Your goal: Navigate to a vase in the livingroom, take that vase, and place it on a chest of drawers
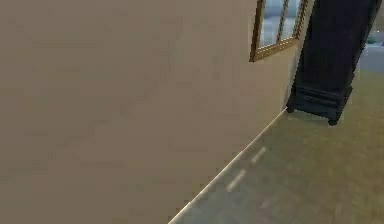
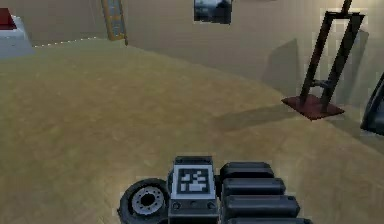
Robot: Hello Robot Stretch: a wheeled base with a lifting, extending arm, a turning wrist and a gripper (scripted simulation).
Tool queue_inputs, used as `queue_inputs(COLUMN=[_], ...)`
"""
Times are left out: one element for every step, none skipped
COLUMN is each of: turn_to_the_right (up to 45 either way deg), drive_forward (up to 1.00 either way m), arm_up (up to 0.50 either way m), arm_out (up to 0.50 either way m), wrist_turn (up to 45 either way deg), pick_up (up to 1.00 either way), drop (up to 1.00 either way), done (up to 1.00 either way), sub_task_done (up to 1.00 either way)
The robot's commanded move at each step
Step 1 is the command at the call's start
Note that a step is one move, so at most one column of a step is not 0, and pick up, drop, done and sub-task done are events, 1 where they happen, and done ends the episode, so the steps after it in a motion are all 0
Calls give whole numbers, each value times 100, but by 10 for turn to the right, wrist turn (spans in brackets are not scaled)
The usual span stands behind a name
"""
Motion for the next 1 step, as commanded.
queue_inputs(turn_to_the_right=[420], drive_forward=[0], arm_up=[0], arm_out=[0], wrist_turn=[0], pick_up=[0], drop=[0], done=[0], sub_task_done=[0])
